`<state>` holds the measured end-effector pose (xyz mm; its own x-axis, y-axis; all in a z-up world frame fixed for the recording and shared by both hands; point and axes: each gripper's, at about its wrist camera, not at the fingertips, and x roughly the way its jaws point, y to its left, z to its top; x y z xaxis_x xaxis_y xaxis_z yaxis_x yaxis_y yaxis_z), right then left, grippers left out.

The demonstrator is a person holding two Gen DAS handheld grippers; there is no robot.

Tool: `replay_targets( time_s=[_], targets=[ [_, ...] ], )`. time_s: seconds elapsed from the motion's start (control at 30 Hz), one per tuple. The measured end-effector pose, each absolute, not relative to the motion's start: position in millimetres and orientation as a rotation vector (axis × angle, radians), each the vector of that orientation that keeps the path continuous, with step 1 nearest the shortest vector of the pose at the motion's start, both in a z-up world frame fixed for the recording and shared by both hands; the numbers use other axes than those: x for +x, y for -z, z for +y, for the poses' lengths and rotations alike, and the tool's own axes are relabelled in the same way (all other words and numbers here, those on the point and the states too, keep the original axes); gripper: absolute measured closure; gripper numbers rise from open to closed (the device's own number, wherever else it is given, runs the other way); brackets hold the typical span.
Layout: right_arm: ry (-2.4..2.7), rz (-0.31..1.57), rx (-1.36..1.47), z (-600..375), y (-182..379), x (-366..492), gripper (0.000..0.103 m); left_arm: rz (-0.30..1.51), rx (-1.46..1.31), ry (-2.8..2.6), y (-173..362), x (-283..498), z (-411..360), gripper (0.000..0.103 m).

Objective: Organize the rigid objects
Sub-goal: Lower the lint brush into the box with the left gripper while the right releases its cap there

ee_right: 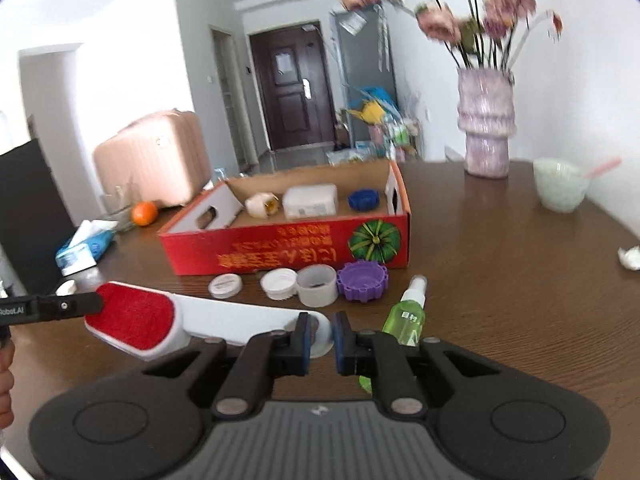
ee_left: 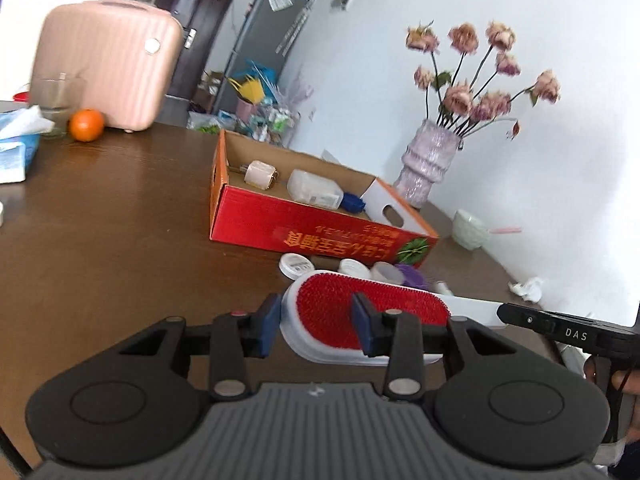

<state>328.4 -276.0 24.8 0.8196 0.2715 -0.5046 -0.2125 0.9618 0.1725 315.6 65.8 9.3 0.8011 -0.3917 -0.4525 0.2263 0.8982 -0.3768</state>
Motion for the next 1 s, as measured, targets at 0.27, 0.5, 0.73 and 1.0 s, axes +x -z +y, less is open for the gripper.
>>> replay_targets(
  time_s=[0.27, 0.5, 0.73, 1.0],
  targets=[
    [-0.268, 0.477, 0.132, -295.8, -44.6, 293.1, 0.092, 0.505, -0.296, 0.329, -31.0, 270.0, 49.8, 0.065],
    [-0.246, 0.45, 0.102, -298.2, -50.8, 322.6, 0.092, 0.522, -0.287, 0.33, -39.8, 309.3, 37.7, 0.065],
    [-0.245, 0.422, 0.081, -298.7, -70.2, 431.0, 0.092, 0.56, -0.273, 0.369, -55.2, 424.6, 39.5, 0.065],
    [-0.214, 0.494, 0.001, -278.7, -50.4, 568.5, 0.092, 0.648, -0.262, 0.353, -41.3, 560.3, 44.3, 0.065]
  ],
)
